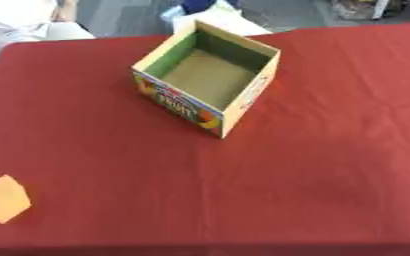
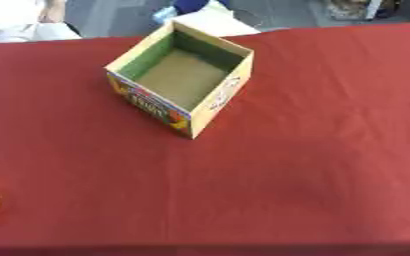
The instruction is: Pick up objects on the table and place them in the box.
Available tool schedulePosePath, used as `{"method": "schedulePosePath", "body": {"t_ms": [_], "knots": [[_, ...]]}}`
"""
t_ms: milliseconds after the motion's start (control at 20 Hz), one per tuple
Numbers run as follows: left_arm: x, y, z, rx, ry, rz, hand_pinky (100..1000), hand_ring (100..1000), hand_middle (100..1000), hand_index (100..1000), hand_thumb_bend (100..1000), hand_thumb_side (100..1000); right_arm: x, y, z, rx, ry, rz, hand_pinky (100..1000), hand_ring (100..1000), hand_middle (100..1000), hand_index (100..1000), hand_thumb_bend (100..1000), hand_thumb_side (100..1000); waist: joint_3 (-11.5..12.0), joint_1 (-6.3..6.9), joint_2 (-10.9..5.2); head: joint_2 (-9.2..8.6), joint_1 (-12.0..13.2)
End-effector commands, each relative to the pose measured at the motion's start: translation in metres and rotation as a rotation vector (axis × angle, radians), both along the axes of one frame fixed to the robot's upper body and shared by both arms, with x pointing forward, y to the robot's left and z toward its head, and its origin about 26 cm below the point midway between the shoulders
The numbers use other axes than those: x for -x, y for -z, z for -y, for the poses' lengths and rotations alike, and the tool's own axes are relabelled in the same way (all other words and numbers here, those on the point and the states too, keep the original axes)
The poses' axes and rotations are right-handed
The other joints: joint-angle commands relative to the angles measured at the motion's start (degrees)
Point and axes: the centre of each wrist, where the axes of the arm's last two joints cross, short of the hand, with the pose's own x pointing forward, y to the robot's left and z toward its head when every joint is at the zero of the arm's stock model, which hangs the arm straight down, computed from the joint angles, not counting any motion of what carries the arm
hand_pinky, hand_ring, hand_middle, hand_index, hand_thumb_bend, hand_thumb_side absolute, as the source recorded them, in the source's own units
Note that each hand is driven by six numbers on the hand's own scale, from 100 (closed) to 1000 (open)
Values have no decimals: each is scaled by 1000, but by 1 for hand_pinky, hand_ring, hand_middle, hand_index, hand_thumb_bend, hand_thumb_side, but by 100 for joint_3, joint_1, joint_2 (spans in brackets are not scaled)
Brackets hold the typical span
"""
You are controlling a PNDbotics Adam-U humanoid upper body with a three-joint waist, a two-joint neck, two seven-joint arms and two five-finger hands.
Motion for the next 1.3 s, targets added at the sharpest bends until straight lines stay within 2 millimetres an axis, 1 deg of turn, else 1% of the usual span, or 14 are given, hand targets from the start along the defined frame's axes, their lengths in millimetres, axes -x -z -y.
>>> {"method": "schedulePosePath", "body": {"t_ms": [50,200,350,400,450,500,650,700,750,800,850,950,1150,1300], "knots": [[0,-8,-8,-48,-58,-10,977,959,924,961,100,639,1,-11,3,38,7,20,629,765,570,734,100,872,-7,4,-45,15,-56],[-1,-2,-18,-72,-119,-44,985,966,923,958,100,648,2,-11,3,40,9,19,629,765,570,734,100,871,-10,6,-46,2,-112],[-3,3,-28,-102,-162,-68,995,971,921,959,100,531,2,-10,3,40,10,19,629,765,570,734,100,872,-8,11,-50,0,-111],[-3,4,-32,-111,-174,-78,998,972,922,960,100,458,1,-10,3,40,10,19,629,765,570,734,100,871,-7,12,-50,-3,-109],[-3,6,-35,-118,-183,-86,1000,976,925,965,100,355,1,-10,3,39,10,19,629,765,570,734,100,872,-7,13,-50,-5,-110],[-4,8,-37,-124,-189,-97,1000,979,928,972,106,312,1,-10,3,39,10,19,629,765,570,734,100,872,-8,14,-49,-4,-111],[-4,12,-41,-133,-183,-123,1000,994,942,989,100,304,1,-10,3,39,9,19,629,765,570,734,100,871,-12,14,-47,0,-121],[-4,13,-40,-132,-177,-129,1000,995,943,993,100,320,1,-10,3,38,8,19,629,765,570,734,100,871,-13,15,-46,0,-122],[-4,14,-40,-132,-174,-134,1000,994,941,993,100,611,1,-10,3,38,8,19,629,765,570,734,100,871,-15,15,-46,1,-121],[-5,14,-40,-130,-172,-137,1000,993,939,992,100,799,1,-11,3,38,7,20,629,765,570,734,100,871,-18,17,-46,1,-119],[-5,14,-40,-130,-173,-139,1000,994,938,991,110,900,1,-11,3,38,6,19,629,765,570,733,100,871,-21,18,-45,1,-118],[-6,14,-42,-137,-179,-144,1000,997,940,989,128,903,1,-11,3,37,7,19,629,765,570,733,100,872,-28,21,-44,5,-118],[-6,16,-44,-164,-184,-163,1000,1000,940,990,188,1000,1,-10,3,35,6,19,629,764,569,733,100,873,-36,28,-46,21,-113],[-6,20,-49,-195,-204,-188,1000,1000,938,991,237,1000,1,-11,3,35,6,20,629,764,568,733,100,872,-45,31,-46,16,-109]]}}
